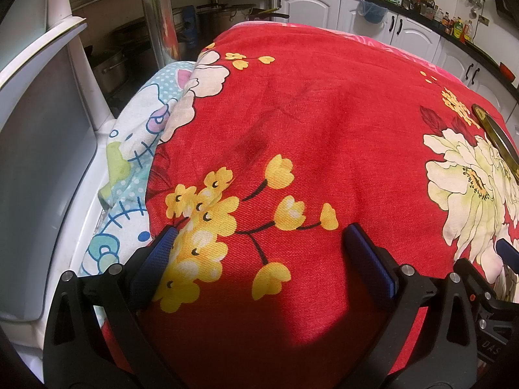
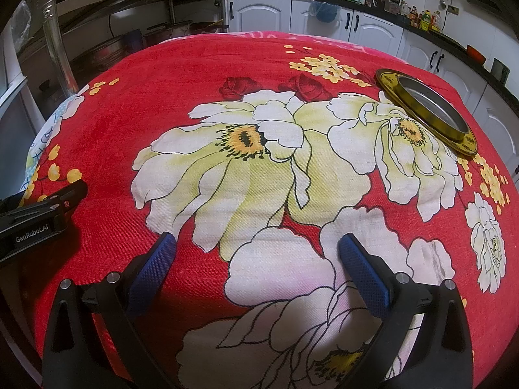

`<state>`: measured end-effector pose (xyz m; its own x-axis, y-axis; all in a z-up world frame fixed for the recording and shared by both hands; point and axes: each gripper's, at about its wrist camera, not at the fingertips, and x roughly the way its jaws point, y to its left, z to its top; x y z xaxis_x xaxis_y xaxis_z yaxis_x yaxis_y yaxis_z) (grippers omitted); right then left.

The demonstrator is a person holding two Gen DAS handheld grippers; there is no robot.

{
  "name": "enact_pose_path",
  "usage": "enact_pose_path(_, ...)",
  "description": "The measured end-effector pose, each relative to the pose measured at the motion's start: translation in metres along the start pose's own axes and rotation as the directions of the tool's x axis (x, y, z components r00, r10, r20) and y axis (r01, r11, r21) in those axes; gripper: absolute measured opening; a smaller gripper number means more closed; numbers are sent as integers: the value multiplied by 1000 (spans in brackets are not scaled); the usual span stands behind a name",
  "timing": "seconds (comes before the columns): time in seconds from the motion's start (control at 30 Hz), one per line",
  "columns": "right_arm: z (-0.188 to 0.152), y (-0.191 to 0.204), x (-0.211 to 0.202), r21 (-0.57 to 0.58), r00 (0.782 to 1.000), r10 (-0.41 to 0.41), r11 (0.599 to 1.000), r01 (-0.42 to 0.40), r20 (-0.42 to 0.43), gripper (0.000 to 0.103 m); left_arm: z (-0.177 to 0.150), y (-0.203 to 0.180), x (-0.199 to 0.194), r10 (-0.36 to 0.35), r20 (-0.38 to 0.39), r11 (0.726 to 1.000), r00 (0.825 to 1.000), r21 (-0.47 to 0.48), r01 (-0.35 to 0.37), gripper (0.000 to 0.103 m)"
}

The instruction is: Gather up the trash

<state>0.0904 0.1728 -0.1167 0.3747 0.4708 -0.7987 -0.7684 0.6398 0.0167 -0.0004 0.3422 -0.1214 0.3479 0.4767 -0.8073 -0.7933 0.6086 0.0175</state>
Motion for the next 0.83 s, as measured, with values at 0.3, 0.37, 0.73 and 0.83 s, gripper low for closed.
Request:
enact_pose_path(0.3,0,0,0,0,1000,0,1000,0,0,98,0,0,-2,-6,1,1000,1000,-5,6,94)
enact_pose_path(0.37,0,1,-1,0,1000,-1,1000,1,0,98,0,-1,-1,-5,0,1000,1000,-5,5,94)
enact_pose_path(0.73,0,0,-1,0,1000,0,1000,0,0,98,-10,12,1,-10,2,1000,1000,-8,10,94)
enact_pose_path(0.83,0,0,0,0,1000,0,1000,0,0,98,-10,11,1,-8,1,1000,1000,-7,8,94)
